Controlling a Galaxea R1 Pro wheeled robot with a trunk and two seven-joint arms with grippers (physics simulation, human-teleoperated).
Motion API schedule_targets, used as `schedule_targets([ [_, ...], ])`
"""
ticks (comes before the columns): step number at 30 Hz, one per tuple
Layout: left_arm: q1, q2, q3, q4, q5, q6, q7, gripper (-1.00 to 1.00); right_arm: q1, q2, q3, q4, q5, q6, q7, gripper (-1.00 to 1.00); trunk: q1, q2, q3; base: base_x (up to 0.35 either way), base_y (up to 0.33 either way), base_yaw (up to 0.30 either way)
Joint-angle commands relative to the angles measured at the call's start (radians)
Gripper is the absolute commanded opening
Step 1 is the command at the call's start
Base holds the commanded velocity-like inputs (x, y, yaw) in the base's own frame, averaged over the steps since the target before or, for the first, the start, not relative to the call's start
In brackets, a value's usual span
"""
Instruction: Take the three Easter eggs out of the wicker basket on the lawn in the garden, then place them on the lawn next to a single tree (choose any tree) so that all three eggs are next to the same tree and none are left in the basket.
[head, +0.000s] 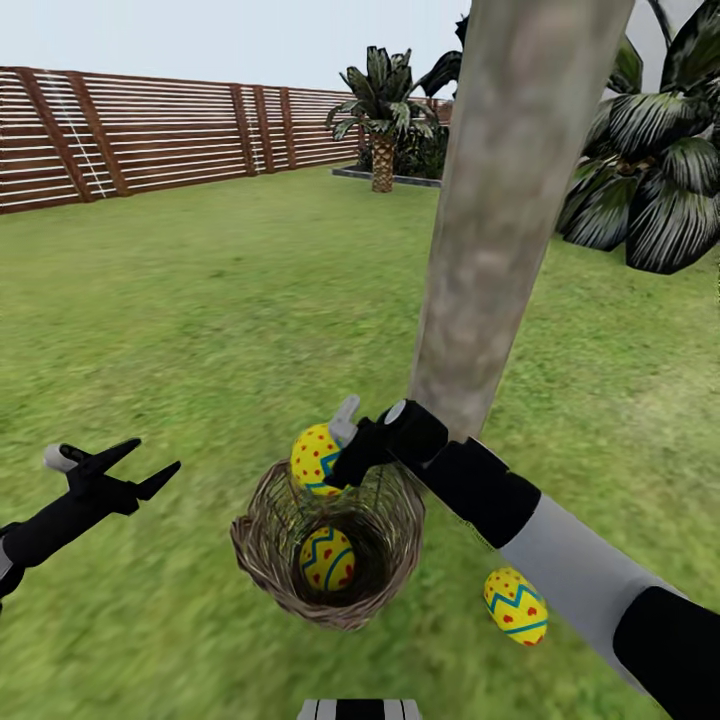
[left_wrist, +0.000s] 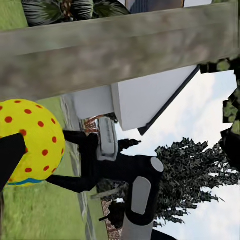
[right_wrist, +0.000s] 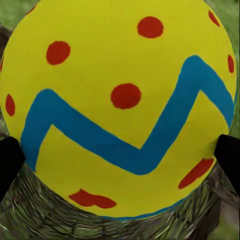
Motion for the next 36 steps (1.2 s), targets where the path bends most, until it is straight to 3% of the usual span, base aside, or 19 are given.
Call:
schedule_targets([
  [1,0.000,0.000,0.000,0.000,0.000,0.003,-0.002,1.00,-0.001,-0.003,-0.001,-0.005,0.002,0.001,0.022,-1.00,-0.001,0.000,0.003,0.000,0.000,0.000],
  [8,0.000,0.000,0.000,0.000,0.000,0.003,-0.002,1.00,-0.001,-0.003,-0.010,-0.010,-0.013,0.000,0.086,-1.00,-0.004,0.002,0.030,-0.014,0.000,0.000],
  [10,0.000,0.000,0.000,0.000,0.000,0.003,-0.002,1.00,0.000,-0.001,-0.034,-0.009,-0.013,0.000,0.095,-1.00,-0.005,0.002,0.038,-0.002,0.000,0.000],
  [14,0.000,0.000,0.000,0.000,0.000,0.003,-0.002,1.00,0.001,0.005,-0.112,-0.011,-0.013,-0.002,0.137,-1.00,-0.006,0.003,0.053,0.000,0.000,0.000],
  [17,0.000,0.000,0.000,0.000,0.000,0.003,-0.002,1.00,0.012,0.003,-0.239,-0.009,-0.014,-0.002,0.192,-1.00,-0.008,0.004,0.065,-0.002,0.000,0.000],
  [18,0.000,0.000,0.000,0.000,0.000,0.003,-0.002,1.00,0.029,0.003,-0.292,-0.008,-0.014,-0.002,0.231,-1.00,-0.008,0.004,0.069,-0.125,0.000,0.000],
  [19,0.000,0.000,0.000,0.000,-0.001,0.003,-0.002,1.00,0.045,0.003,-0.320,-0.008,-0.015,-0.003,0.286,-1.00,-0.009,0.004,0.073,-0.249,0.000,0.000],
  [22,0.000,0.000,0.000,0.000,-0.002,0.003,-0.002,1.00,0.083,0.002,-0.369,-0.007,-0.015,-0.002,0.425,-1.00,-0.010,0.005,0.084,-0.318,0.000,0.000],
  [25,0.000,-0.001,0.000,-0.001,-0.002,0.002,-0.002,1.00,0.138,0.005,-0.464,0.001,-0.016,-0.003,0.449,-1.00,-0.011,0.006,0.096,-0.337,0.000,0.000],
  [28,0.000,-0.001,-0.001,-0.008,-0.002,0.001,-0.002,1.00,0.167,0.006,-0.483,-0.001,-0.016,-0.003,0.452,-1.00,-0.013,0.006,0.108,-0.321,0.000,-0.053],
  [30,0.000,0.000,-0.001,-0.016,-0.002,0.000,-0.003,1.00,0.174,0.001,-0.503,0.000,-0.059,-0.002,0.464,-1.00,-0.013,0.007,0.114,-0.093,0.000,-0.196],
  [31,0.000,0.000,0.000,-0.017,-0.001,-0.001,-0.004,1.00,0.187,-0.002,-0.533,0.004,-0.114,-0.003,0.470,-1.00,-0.013,0.007,0.115,-0.026,0.000,-0.220],
  [33,0.000,0.000,-0.001,-0.019,0.000,-0.001,-0.006,1.00,0.217,-0.005,-0.576,0.007,-0.166,-0.003,0.473,-1.00,-0.013,0.007,0.117,-0.009,0.000,-0.225],
  [36,0.000,0.000,-0.028,-0.029,0.002,-0.001,-0.007,1.00,0.248,-0.016,-0.596,0.009,-0.179,-0.003,0.474,-1.00,-0.013,0.007,0.120,-0.001,0.000,-0.228],
])
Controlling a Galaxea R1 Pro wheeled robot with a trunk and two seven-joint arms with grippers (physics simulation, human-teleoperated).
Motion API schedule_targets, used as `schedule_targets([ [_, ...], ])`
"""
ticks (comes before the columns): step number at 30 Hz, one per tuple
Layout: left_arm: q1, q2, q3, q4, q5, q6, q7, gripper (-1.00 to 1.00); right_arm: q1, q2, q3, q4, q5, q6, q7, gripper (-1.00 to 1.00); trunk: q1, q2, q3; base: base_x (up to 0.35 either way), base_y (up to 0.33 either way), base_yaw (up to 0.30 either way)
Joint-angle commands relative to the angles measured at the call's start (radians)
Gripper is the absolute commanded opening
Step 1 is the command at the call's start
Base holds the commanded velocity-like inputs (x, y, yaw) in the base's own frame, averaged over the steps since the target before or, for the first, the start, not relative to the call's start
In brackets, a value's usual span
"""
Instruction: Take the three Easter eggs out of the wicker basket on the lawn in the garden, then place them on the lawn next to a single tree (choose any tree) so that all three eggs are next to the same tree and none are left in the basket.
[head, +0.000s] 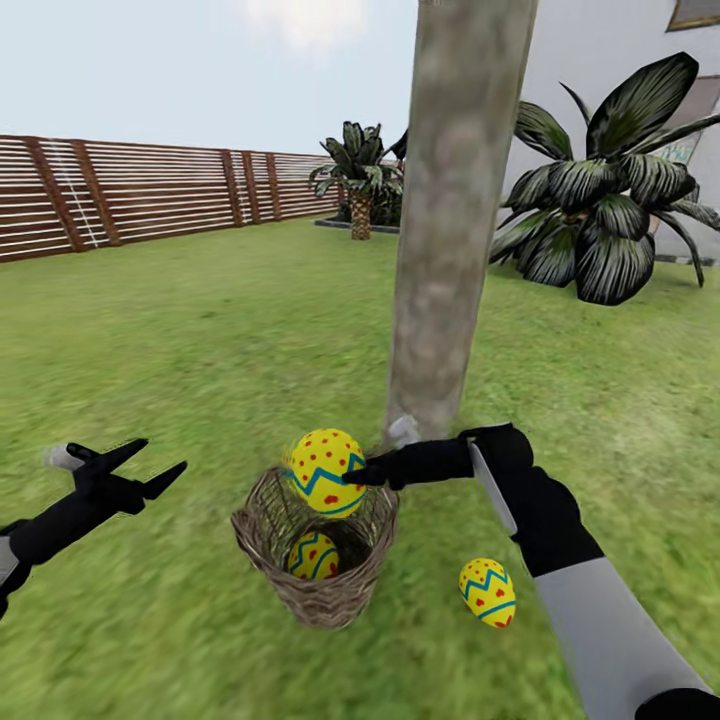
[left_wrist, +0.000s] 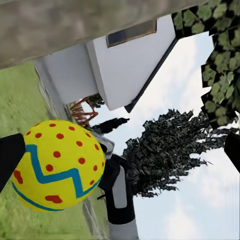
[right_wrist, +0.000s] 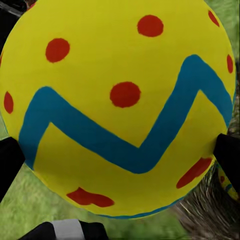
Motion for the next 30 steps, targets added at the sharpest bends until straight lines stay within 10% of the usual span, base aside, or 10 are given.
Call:
schedule_targets([
  [1,0.000,0.000,-0.013,-0.002,0.002,0.004,-0.002,1.00,0.005,-0.030,-0.015,0.000,-0.010,0.008,-0.002,-1.00,0.000,0.000,0.000,0.000,0.000,-0.228],
  [5,0.000,-0.017,-0.044,-0.013,-0.001,0.001,0.001,1.00,0.046,-0.204,-0.040,0.006,-0.014,0.005,0.022,-1.00,0.000,0.000,0.005,0.000,0.000,-0.228],
  [8,0.000,-0.045,-0.051,-0.019,-0.004,0.000,0.004,1.00,0.065,-0.242,-0.112,0.054,-0.014,0.002,0.066,-1.00,0.000,0.000,0.008,0.000,0.000,-0.229],
  [13,-0.008,-0.056,-0.053,-0.022,-0.004,0.002,0.006,1.00,0.068,-0.265,-0.172,0.098,-0.013,-0.002,0.151,-1.00,0.000,0.000,0.013,0.000,0.000,-0.229],
  [20,-0.036,-0.228,-0.056,-0.040,-0.007,-0.004,0.013,1.00,0.068,-0.267,-0.176,0.095,-0.011,0.000,0.158,-1.00,0.000,0.000,0.021,0.000,0.000,-0.228],
  [23,-0.048,-0.255,-0.064,-0.060,-0.008,-0.004,0.013,1.00,0.068,-0.260,-0.175,0.099,-0.013,0.004,0.158,-1.00,0.000,0.000,0.024,0.000,0.000,-0.228],
  [30,-0.049,-0.290,-0.181,-0.092,-0.009,-0.004,0.014,1.00,0.068,-0.258,-0.176,0.123,-0.014,0.007,0.157,-1.00,0.000,0.000,0.032,0.000,0.000,-0.228],
])
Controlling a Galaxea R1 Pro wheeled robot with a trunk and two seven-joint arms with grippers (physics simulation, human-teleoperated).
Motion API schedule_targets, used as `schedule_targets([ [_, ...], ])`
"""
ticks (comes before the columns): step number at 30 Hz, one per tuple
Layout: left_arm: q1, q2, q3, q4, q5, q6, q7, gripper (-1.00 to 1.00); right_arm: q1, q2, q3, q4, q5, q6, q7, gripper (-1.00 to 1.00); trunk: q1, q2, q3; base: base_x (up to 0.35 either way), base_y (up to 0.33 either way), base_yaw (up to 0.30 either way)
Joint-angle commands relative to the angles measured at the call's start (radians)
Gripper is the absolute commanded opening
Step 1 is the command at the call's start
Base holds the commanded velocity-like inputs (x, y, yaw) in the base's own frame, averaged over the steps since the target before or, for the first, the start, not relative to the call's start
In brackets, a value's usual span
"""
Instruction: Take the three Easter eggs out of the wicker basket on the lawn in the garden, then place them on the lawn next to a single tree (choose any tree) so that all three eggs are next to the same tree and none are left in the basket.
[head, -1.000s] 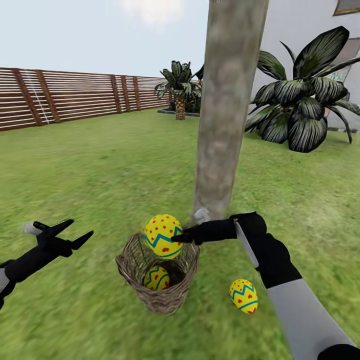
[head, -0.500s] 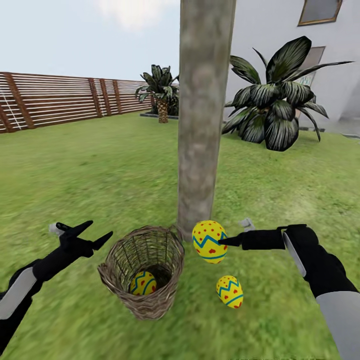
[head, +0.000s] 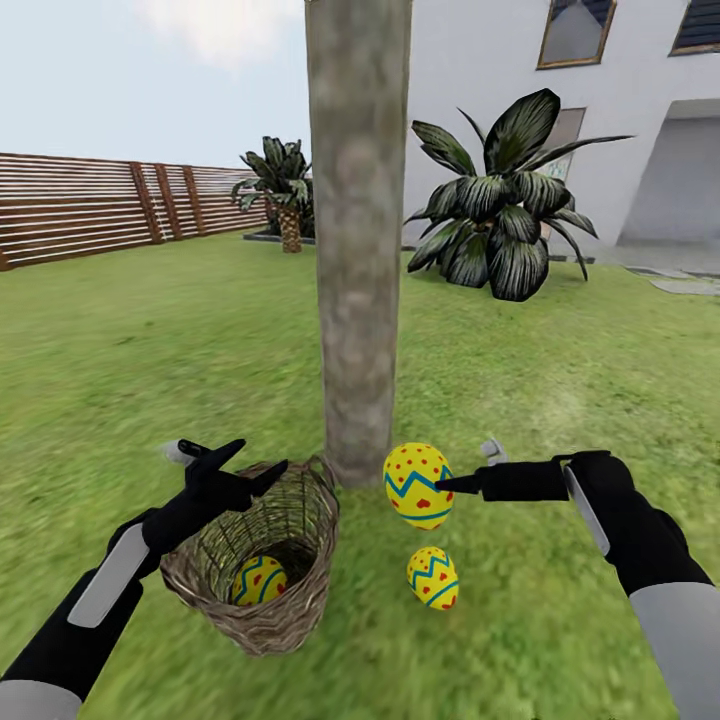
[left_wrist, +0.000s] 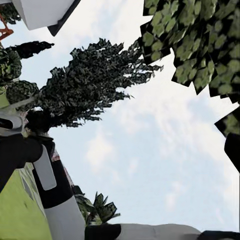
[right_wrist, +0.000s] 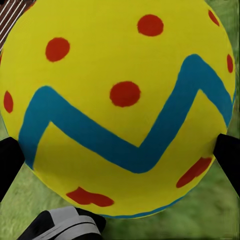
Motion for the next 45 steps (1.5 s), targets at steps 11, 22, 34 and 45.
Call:
schedule_targets([
  [11,-0.001,-0.039,-0.005,-0.003,0.005,0.004,0.069,1.00,-0.001,0.000,-0.061,0.078,-0.005,0.000,-0.013,-1.00,0.000,0.000,0.011,0.000,-0.038,-0.228],
  [22,-0.001,-0.057,-0.011,-0.001,0.004,0.004,0.071,1.00,-0.001,0.001,-0.140,0.110,0.001,-0.003,-0.074,-1.00,0.000,0.000,0.024,0.000,-0.024,-0.224],
  [34,-0.001,-0.080,-0.028,0.010,-0.010,0.002,0.072,1.00,-0.001,0.042,-0.142,0.108,0.003,-0.070,-0.790,-1.00,0.000,0.000,0.038,0.000,0.000,-0.214],
  [45,-0.001,-0.152,-0.027,0.007,-0.091,0.002,0.204,1.00,-0.001,0.143,-0.109,0.105,0.008,-0.119,-1.297,-1.00,0.000,0.000,0.040,0.000,0.000,-0.048],
])
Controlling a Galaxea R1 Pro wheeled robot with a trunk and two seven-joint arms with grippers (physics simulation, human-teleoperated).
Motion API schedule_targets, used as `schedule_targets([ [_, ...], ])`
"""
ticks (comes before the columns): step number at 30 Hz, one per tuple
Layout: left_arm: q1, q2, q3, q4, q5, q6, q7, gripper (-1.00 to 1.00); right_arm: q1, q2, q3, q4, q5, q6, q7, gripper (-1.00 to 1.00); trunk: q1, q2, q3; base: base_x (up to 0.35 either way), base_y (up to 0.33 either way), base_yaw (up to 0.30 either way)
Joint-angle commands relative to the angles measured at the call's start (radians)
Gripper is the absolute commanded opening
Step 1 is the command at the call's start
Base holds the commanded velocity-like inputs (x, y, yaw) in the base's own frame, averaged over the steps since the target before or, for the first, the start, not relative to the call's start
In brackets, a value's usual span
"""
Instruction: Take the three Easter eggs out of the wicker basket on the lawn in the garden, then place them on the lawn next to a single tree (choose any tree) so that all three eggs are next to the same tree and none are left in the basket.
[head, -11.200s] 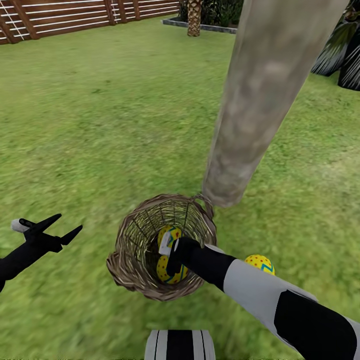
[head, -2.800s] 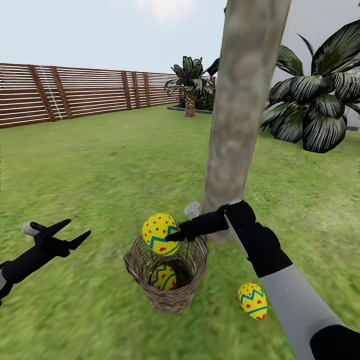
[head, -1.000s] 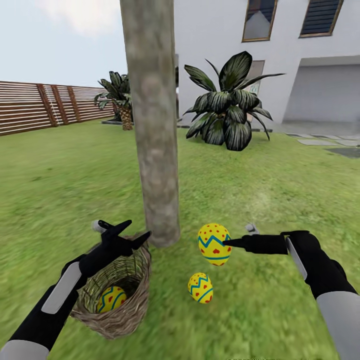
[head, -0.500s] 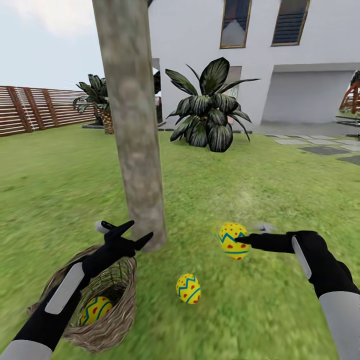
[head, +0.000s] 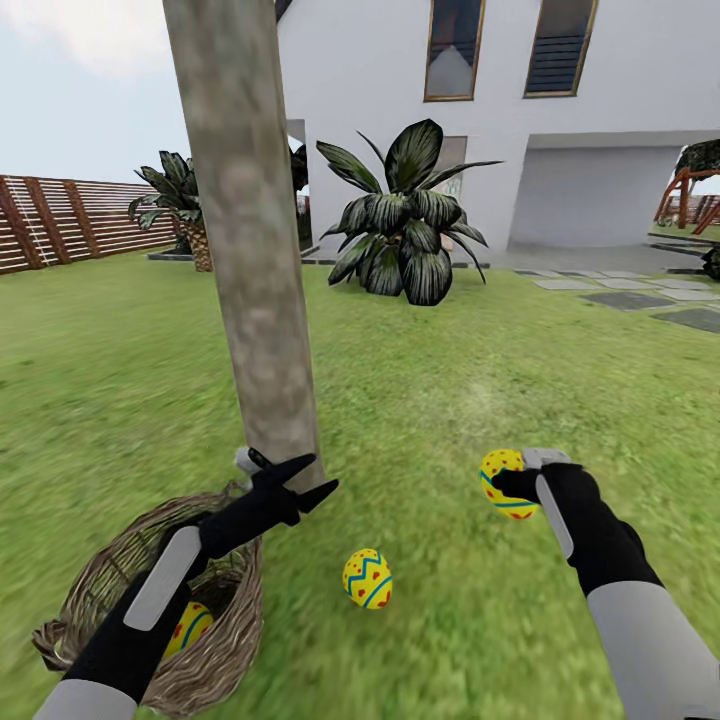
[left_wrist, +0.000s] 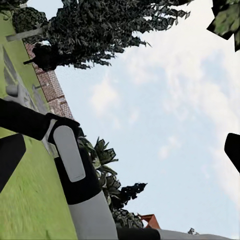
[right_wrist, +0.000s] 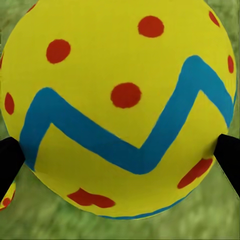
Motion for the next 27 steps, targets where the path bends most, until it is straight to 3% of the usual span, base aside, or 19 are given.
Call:
schedule_targets([
  [1,-0.001,0.000,-0.001,-0.003,0.004,0.004,-0.002,1.00,0.000,0.000,0.020,-0.003,-0.004,0.003,-0.004,-1.00,0.000,0.000,-0.001,0.000,0.000,-0.019],
  [3,-0.001,0.000,-0.001,0.000,0.005,0.003,-0.002,1.00,0.000,0.002,0.055,-0.005,-0.004,0.003,-0.005,-1.00,0.000,0.000,0.001,0.000,0.000,-0.136],
  [5,-0.001,0.000,-0.001,0.001,0.006,0.003,-0.002,1.00,0.000,0.004,0.065,-0.005,-0.006,0.002,-0.005,-1.00,0.000,0.000,0.003,0.000,0.000,-0.191],
  [27,-0.001,-0.010,-0.002,0.004,-0.004,0.002,-0.001,1.00,0.000,0.005,0.069,-0.002,-0.014,0.002,0.001,-1.00,0.000,0.000,0.024,0.000,0.000,-0.201],
])
